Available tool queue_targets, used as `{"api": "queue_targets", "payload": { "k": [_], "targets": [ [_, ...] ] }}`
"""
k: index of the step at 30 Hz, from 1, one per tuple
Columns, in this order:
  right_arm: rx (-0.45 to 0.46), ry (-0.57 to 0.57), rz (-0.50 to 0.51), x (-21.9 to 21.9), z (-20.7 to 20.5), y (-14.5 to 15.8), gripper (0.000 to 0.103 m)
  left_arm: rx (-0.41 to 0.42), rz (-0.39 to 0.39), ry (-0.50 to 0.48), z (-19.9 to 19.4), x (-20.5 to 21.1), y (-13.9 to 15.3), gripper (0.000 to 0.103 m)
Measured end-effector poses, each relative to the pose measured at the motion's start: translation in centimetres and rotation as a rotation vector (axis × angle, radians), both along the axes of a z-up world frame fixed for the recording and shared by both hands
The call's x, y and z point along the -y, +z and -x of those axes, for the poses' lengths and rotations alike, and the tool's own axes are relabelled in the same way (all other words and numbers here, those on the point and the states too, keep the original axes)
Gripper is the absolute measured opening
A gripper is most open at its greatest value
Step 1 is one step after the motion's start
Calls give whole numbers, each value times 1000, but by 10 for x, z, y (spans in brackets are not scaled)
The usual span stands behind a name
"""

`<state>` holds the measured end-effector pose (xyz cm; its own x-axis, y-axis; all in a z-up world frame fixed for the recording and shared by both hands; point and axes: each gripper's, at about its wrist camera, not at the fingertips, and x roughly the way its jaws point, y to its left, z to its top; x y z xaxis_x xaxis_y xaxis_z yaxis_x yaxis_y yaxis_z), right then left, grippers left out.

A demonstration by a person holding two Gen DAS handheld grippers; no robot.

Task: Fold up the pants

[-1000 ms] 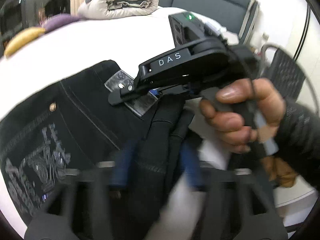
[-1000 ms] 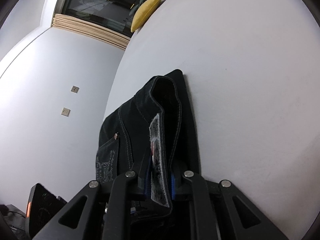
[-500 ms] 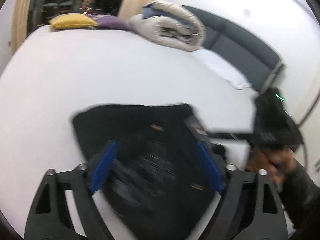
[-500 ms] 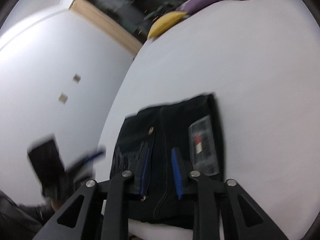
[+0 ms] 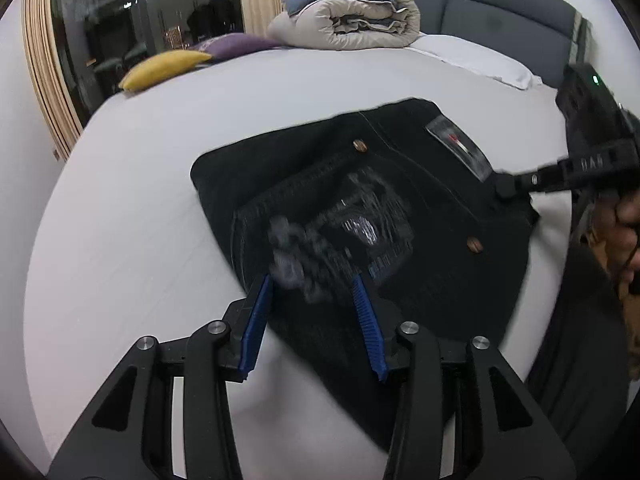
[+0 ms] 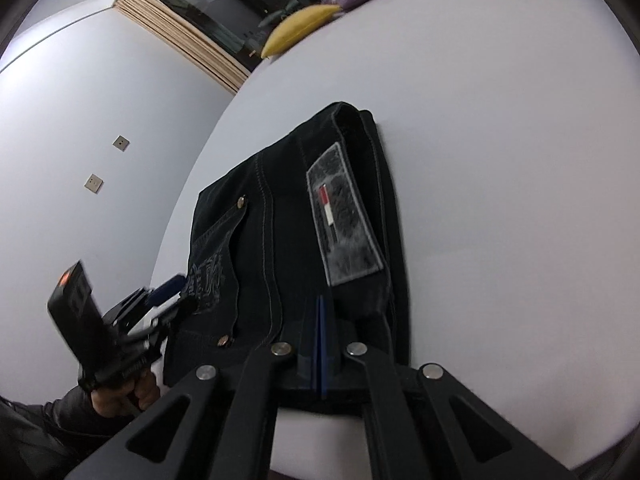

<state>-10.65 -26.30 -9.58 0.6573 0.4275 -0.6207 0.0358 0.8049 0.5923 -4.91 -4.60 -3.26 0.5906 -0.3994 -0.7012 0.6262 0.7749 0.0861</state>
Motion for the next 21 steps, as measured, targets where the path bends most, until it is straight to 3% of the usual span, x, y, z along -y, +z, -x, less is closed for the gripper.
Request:
{"api": "queue_targets", "payload": {
  "k": [4, 5, 6, 8, 9, 10, 14, 16, 21],
  "targets": [
    [20, -23, 37, -2, 23, 6, 1, -13, 38, -9, 18, -5, 2, 43],
    [22, -28, 46, -1, 26, 11, 11, -36, 72, -23, 22, -6, 6, 46],
    [31, -42, 57, 1, 32, 19, 28, -73, 120, -33, 19, -14, 13, 50],
    [73, -72, 55, 7, 37, 35, 49, -113, 197, -12, 11, -29, 20, 84],
    [89, -80, 48, 14, 36, 40, 58, -141, 259, 12, 1, -40, 26, 92],
    [95, -85, 41, 18, 38, 41, 58, -162, 303, 31, -3, -46, 27, 96],
    [47, -84, -31, 40, 8, 33, 58, -320, 433, 113, -46, -68, 24, 96],
    [-1, -72, -70, 45, -15, 23, 58, -420, 488, 101, -68, -66, 16, 96],
    [-107, -39, -148, 49, -58, -8, 60, -591, 494, 120, -100, -46, -14, 94]
  ]
}}
